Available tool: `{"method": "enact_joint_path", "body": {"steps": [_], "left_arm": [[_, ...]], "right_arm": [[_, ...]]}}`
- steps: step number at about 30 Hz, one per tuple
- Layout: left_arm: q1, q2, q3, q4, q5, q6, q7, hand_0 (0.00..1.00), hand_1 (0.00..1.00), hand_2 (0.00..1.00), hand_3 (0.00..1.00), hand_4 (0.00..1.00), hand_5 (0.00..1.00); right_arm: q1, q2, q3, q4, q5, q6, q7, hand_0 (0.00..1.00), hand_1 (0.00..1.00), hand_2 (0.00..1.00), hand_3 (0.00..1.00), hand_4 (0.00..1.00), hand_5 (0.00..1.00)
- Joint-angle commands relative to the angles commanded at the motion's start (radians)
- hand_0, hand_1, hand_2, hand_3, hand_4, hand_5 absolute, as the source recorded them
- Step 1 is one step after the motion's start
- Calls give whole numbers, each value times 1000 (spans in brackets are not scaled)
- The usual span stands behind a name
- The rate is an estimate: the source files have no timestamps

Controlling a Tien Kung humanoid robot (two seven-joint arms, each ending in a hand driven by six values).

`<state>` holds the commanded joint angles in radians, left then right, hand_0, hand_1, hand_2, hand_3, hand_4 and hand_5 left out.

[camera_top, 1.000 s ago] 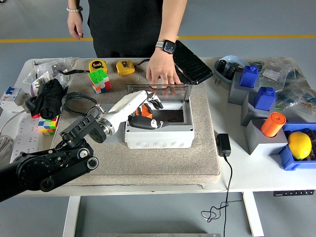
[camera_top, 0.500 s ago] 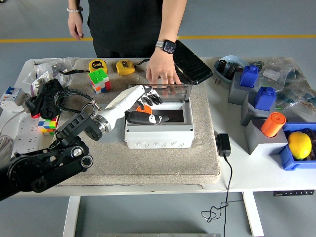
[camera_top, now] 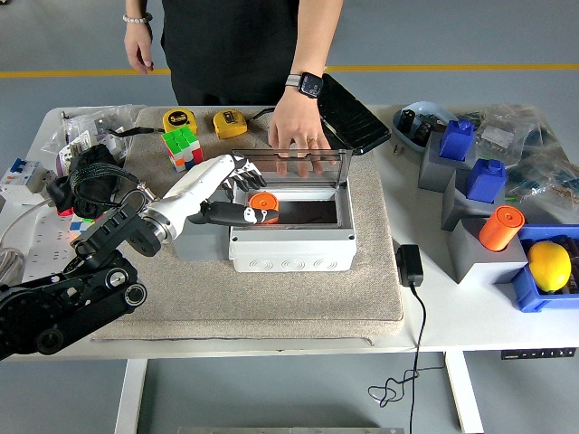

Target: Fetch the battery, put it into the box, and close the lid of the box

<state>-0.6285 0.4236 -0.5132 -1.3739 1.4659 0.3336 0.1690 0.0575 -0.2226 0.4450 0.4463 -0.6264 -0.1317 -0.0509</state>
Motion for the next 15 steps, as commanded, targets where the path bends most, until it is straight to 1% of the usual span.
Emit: {"method": "enact_joint_path", "body": {"steps": [4, 7, 10, 15], "left_arm": [[4, 10, 7, -6, 10, -2, 2, 363, 571, 575, 548, 946, 432], [1, 10, 19, -6, 17, -5, 5, 367, 571, 572, 545, 947, 434], [-3, 7, 33, -6, 26, -7, 9, 367, 571, 572, 545, 947, 434], [-13, -9, 53, 1, 29, -12, 16, 369, 571, 573, 546, 946, 434]], "right_arm": [[0, 0, 2, 0, -1, 0, 0, 618, 651, 663, 565, 933, 445], [0, 0, 1, 1, -1, 0, 0, 617, 651, 663, 566, 933, 445], [-1, 0, 2, 3, -2, 0, 1, 617, 651, 663, 566, 933, 445], [-1, 1, 2, 5, -4, 0, 1, 617, 651, 663, 566, 933, 445]]}}
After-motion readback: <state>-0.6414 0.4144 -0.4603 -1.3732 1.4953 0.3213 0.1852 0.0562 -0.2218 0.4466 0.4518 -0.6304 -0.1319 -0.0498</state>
